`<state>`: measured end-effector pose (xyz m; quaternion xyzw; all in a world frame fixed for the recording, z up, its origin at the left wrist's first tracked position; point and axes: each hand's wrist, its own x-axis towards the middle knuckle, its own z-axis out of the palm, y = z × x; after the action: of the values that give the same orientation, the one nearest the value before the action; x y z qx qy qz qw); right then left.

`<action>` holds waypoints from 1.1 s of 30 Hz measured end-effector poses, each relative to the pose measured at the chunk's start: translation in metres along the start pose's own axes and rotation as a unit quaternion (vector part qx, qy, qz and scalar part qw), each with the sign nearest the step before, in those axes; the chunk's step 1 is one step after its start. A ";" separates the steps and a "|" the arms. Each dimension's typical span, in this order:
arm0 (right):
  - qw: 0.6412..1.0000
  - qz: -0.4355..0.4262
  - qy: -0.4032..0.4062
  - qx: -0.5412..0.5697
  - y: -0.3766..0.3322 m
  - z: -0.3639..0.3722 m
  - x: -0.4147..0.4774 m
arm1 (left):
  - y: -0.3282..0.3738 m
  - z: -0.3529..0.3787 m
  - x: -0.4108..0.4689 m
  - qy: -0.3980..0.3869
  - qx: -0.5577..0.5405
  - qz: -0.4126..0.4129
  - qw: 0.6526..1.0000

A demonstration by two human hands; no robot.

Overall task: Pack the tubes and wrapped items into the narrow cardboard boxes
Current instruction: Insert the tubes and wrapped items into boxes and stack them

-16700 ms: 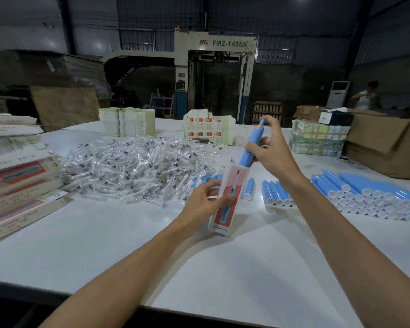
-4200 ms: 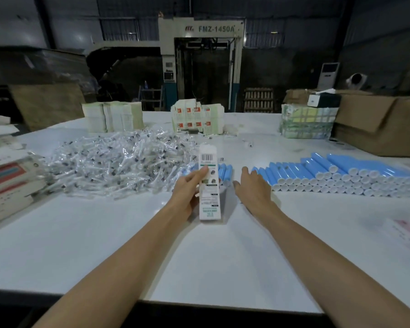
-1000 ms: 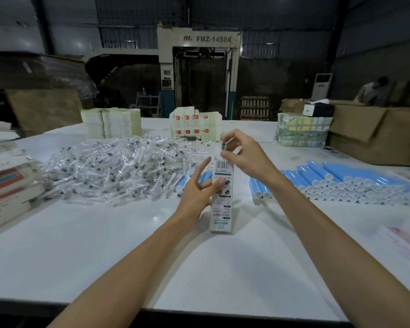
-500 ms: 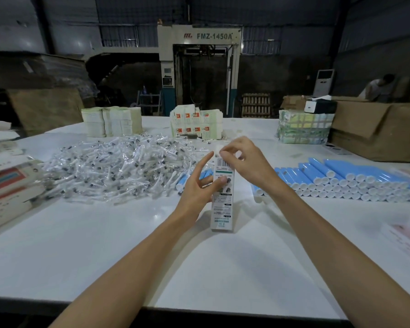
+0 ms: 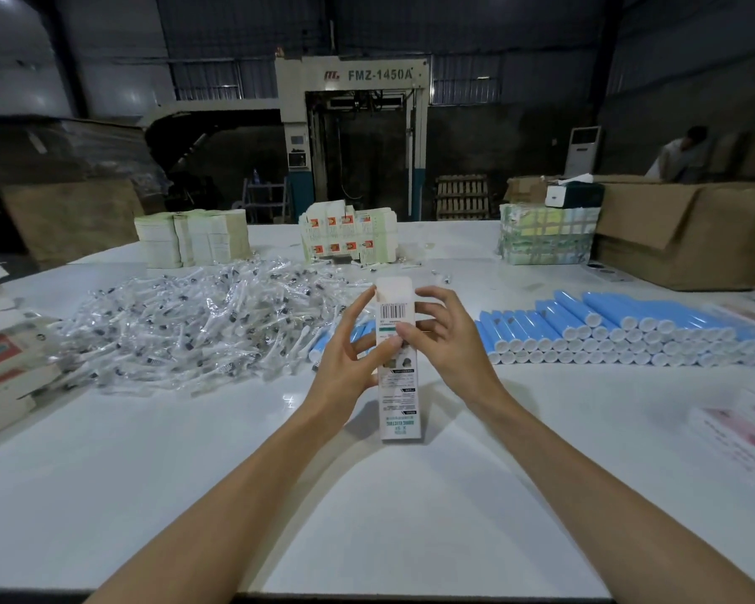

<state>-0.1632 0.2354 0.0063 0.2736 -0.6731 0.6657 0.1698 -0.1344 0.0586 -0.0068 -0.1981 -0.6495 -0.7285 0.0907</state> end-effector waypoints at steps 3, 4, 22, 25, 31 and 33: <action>1.000 -0.009 -0.008 -0.014 0.000 -0.002 0.000 | 0.000 0.000 0.001 -0.004 0.017 0.003 1.000; 1.000 -0.007 -0.015 -0.017 0.000 -0.003 0.000 | 0.000 0.000 0.001 -0.008 0.027 0.006 1.000; 0.995 0.093 0.007 0.021 -0.009 -0.029 0.008 | 0.005 0.001 -0.004 -0.058 0.044 -0.035 0.997; 0.996 0.079 -0.035 -0.033 -0.001 -0.033 0.009 | 0.004 0.001 -0.004 -0.069 0.039 -0.043 0.996; 0.996 -0.004 -0.038 -0.078 -0.002 -0.034 0.008 | 0.004 -0.004 -0.004 -0.083 0.044 -0.045 0.995; 0.993 -0.020 -0.046 -0.103 -0.001 -0.034 0.007 | 0.003 -0.004 -0.005 -0.090 0.050 -0.041 0.994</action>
<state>-0.1728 0.2679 0.0129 0.2981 -0.7397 0.5761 0.1792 -0.1296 0.0533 -0.0060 -0.2310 -0.6980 -0.6777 0.0120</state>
